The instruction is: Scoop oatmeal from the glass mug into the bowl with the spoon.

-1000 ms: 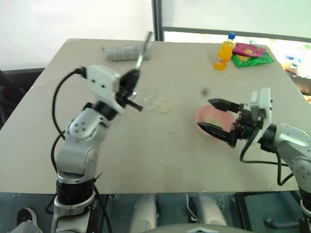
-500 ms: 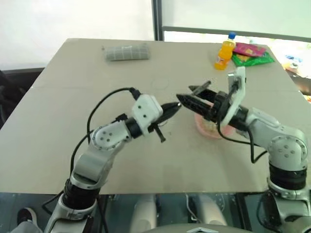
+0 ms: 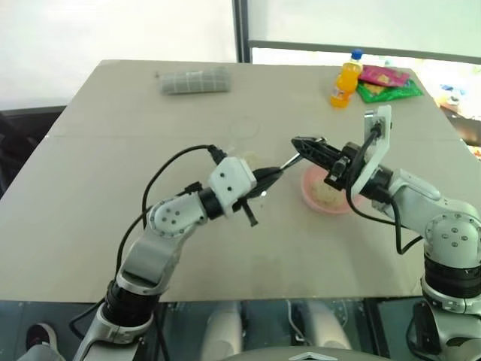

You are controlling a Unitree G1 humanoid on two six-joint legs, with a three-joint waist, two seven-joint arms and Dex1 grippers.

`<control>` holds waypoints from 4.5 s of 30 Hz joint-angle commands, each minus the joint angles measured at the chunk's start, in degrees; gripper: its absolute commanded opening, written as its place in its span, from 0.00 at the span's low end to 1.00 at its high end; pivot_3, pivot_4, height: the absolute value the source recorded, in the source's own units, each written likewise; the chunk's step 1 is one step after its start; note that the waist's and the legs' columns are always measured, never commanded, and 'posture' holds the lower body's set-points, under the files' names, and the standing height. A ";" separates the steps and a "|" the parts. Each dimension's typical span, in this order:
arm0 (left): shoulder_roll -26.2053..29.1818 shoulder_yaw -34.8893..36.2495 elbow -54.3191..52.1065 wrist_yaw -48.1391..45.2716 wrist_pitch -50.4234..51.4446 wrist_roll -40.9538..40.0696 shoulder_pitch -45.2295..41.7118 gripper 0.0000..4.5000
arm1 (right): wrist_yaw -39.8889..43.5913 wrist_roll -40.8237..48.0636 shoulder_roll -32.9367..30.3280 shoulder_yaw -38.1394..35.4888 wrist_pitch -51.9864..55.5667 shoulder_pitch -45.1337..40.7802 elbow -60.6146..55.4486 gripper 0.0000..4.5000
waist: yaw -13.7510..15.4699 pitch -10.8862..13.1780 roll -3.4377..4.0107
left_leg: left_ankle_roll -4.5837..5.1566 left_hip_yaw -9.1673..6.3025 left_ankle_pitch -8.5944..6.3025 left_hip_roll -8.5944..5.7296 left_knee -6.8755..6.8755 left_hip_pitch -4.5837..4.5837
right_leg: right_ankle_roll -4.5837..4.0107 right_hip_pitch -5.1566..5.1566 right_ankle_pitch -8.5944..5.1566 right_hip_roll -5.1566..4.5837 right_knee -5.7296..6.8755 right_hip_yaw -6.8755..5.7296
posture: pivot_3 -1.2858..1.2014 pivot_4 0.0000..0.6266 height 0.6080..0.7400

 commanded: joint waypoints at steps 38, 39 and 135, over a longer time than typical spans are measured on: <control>-10.97 10.42 18.37 27.26 -14.22 17.03 5.67 0.71 | -1.93 -8.89 -5.03 -12.88 -7.04 -5.82 12.30 0.00 | -0.67 0.00 0.00 | 0.01 0.10 0.00 0.00 -0.08 -0.02 | 0.02 -0.03 0.01 -0.04 -0.07 0.04 | 0.52 0.24 1.00; -11.13 10.79 19.63 27.49 -14.79 16.80 4.88 0.71 | -2.03 -9.21 -4.96 -12.72 -7.02 -5.84 12.10 0.00 | -0.67 0.00 0.00 | 0.01 0.09 0.00 0.00 -0.08 -0.02 | 0.02 -0.03 0.01 -0.04 -0.06 0.03 | 0.52 0.24 1.00; -19.33 4.83 66.75 7.55 -31.09 11.09 -26.91 0.01 | -4.95 -20.68 5.30 -23.85 27.27 -26.59 20.91 0.00 | 0.56 -0.05 0.14 | -0.02 0.05 0.02 -0.03 0.50 -0.88 | 0.05 -0.50 0.03 -0.06 0.16 -0.40 | 0.52 0.24 1.00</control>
